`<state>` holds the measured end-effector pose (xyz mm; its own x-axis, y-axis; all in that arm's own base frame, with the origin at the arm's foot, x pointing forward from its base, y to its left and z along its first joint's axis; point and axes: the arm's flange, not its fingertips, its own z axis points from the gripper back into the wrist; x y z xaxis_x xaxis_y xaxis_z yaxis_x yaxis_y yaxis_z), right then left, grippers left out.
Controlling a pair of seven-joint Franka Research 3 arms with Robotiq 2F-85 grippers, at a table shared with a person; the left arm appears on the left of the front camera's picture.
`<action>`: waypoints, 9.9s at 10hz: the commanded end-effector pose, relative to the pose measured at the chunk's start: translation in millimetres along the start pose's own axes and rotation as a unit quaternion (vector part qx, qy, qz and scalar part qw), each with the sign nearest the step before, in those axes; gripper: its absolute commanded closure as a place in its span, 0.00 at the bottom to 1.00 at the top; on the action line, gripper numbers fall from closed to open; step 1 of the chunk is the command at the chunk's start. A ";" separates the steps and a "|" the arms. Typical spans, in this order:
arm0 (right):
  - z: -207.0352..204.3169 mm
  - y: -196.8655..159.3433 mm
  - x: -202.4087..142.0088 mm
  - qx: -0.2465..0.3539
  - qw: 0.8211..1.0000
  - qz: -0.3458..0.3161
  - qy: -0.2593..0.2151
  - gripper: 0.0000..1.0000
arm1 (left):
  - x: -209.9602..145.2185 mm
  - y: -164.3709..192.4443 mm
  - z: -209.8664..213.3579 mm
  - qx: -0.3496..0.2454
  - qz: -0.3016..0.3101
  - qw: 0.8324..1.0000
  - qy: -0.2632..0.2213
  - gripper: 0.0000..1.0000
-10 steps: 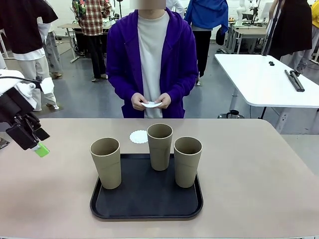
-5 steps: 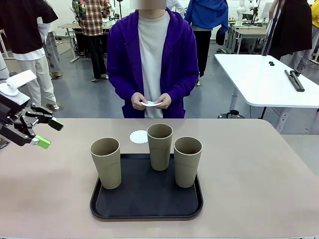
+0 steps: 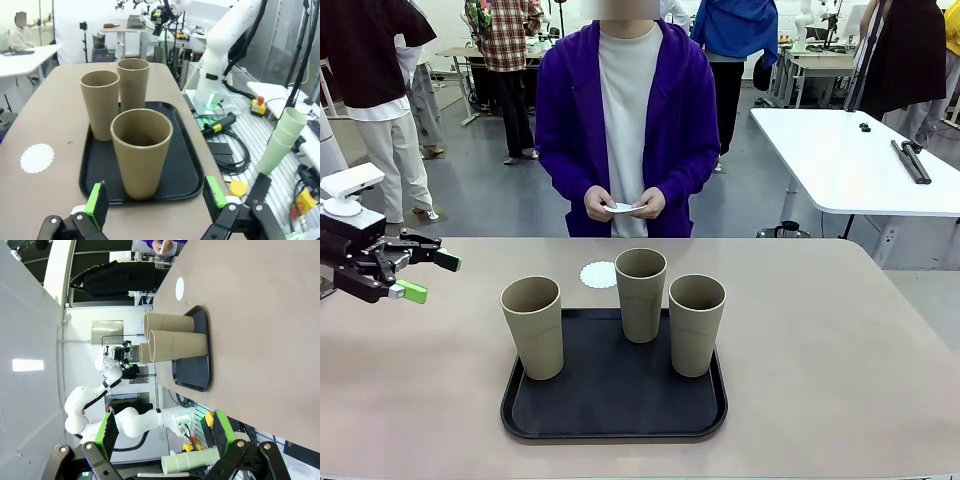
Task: Place coasters on the table and set cups on them.
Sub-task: Pick up one Reusable plastic cup and place it on a coaster set by the human.
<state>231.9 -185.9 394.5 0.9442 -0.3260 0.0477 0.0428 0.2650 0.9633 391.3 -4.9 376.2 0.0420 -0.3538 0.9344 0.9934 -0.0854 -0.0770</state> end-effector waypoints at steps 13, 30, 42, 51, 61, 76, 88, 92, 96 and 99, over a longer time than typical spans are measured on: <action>0.2 -0.4 0.3 0.006 1.000 0.000 0.000 0.00 | -57.4 22.6 -39.9 0.043 -0.005 0.998 0.047 0.00; 0.2 -0.4 0.3 0.006 1.000 0.000 0.000 0.00 | -96.7 51.9 -107.5 -0.053 -0.007 0.990 -0.130 0.00; 0.2 -0.4 0.3 0.006 1.000 0.000 0.000 0.00 | -104.2 54.2 -163.7 -0.122 -0.013 0.988 -0.098 0.00; 0.2 -0.4 0.3 0.006 1.000 0.000 0.000 0.00 | -100.0 49.4 -189.4 -0.149 -0.039 0.983 -0.096 1.00; 0.2 -0.4 0.3 0.006 1.000 0.000 0.000 0.00 | 107.1 11.7 -157.0 -0.027 -0.053 0.995 -0.075 1.00; 0.2 -0.4 0.3 0.006 1.000 0.000 0.000 0.00 | 81.5 223.2 -147.6 0.047 -0.018 0.995 -0.086 0.18; 0.2 -0.4 0.3 0.006 1.000 0.000 0.000 0.00 | 14.6 251.2 -179.3 0.008 0.000 0.995 -0.104 0.18; 0.2 -0.4 0.3 0.006 1.000 0.000 0.000 0.00 | 4.5 261.5 -181.3 -0.005 0.001 0.992 -0.125 0.18; 0.2 -0.4 0.3 0.006 1.000 0.000 0.000 0.00 | -13.5 271.9 -194.4 -0.006 -0.030 0.988 -0.153 0.18; 0.2 -0.4 0.3 0.006 1.000 0.000 0.000 0.00 | -25.8 284.2 -202.7 0.004 -0.037 0.987 -0.154 0.18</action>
<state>232.1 -185.9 394.3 0.9444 -0.3256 0.0465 0.0440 0.2651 0.9632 638.4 -204.0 261.0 0.0163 -0.0784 0.9968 0.9944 -0.1027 -0.0244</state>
